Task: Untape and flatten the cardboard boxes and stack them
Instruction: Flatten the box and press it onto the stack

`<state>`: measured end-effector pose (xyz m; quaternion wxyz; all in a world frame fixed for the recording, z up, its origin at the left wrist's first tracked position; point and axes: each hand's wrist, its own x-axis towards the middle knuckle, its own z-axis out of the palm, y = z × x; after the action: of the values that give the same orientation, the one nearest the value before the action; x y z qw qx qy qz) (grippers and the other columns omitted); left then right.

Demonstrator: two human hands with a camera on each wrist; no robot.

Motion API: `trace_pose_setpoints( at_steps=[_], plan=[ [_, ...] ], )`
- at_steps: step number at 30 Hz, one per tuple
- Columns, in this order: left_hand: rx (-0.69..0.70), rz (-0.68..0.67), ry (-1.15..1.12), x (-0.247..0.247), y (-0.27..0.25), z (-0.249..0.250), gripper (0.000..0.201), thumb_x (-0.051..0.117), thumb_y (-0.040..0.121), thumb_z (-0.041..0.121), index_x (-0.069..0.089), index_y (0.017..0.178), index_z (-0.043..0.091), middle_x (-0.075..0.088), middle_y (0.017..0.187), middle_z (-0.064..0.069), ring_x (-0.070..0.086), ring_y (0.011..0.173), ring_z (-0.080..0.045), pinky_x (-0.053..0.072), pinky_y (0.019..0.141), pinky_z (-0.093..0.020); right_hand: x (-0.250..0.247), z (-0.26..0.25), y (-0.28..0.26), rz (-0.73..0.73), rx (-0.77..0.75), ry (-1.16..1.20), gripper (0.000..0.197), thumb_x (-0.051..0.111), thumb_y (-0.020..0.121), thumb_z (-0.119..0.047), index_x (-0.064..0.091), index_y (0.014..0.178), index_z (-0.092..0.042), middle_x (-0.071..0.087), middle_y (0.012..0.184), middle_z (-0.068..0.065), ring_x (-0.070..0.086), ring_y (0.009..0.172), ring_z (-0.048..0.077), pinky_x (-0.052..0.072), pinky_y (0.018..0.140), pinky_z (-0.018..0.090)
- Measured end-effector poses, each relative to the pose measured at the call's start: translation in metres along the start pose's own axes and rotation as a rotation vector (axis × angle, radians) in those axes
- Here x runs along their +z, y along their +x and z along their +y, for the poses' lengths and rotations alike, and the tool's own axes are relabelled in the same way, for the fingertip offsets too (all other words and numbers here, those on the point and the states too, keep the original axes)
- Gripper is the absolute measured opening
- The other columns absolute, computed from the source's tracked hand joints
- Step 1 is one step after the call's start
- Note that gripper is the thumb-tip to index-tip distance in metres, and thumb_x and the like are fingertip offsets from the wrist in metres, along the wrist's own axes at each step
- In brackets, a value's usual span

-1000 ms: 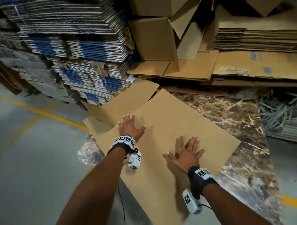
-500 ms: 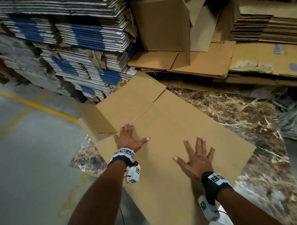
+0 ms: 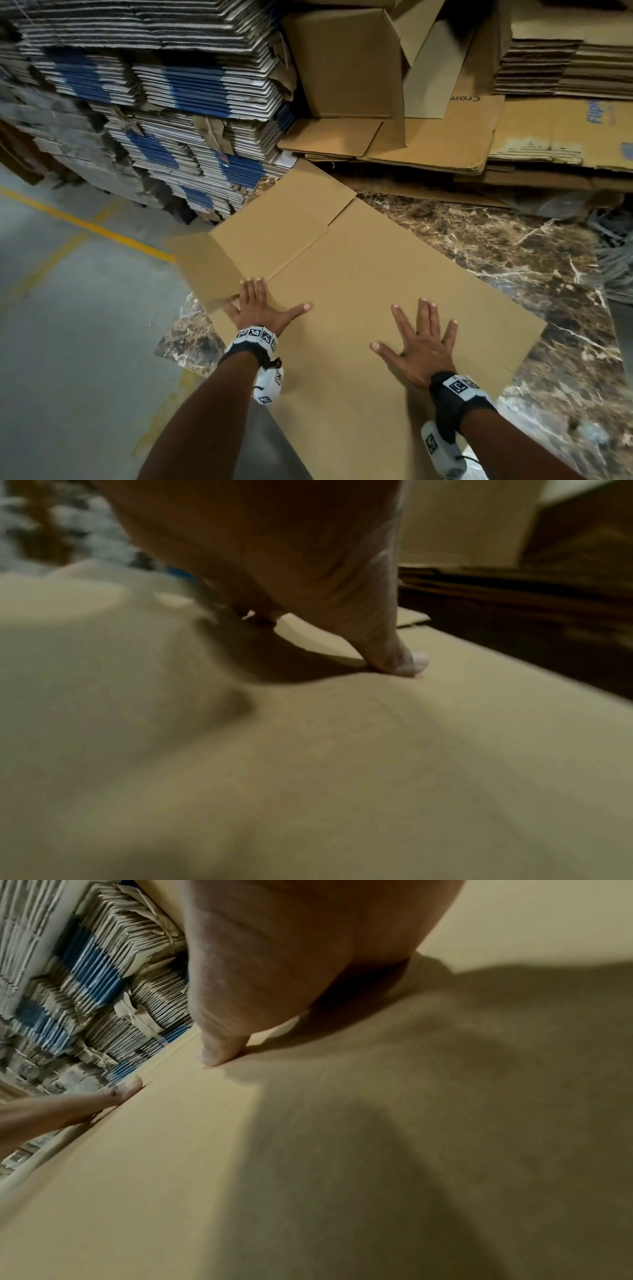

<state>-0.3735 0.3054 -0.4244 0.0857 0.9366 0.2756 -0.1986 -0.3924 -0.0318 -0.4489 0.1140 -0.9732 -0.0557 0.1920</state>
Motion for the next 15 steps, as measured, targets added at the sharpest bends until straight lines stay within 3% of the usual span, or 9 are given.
trace_pose_setpoints(
  at_steps=[4,15],
  plan=[
    [-0.092,-0.073,-0.123,-0.001,0.001,-0.001,0.156,0.029,0.034,0.115,-0.022,0.158,0.035,-0.025,0.167,-0.009,-0.021,0.155,-0.027,-0.005,0.116,-0.073,0.001,-0.001,0.001,0.015,0.003,0.004,0.101,0.009,0.071,-0.101,-0.008,0.157,-0.051,-0.034,0.162,0.01,-0.039,0.147,0.024,-0.022,0.114,0.063],
    [-0.053,-0.047,-0.042,-0.008,-0.003,-0.013,0.151,0.038,0.041,0.111,-0.007,0.162,0.034,-0.007,0.171,-0.007,-0.002,0.158,-0.027,0.008,0.122,-0.063,-0.002,0.003,0.0,0.015,-0.009,0.0,0.101,0.008,0.071,-0.102,-0.009,0.157,-0.051,-0.033,0.163,0.01,-0.037,0.148,0.026,-0.022,0.114,0.063]
  ],
)
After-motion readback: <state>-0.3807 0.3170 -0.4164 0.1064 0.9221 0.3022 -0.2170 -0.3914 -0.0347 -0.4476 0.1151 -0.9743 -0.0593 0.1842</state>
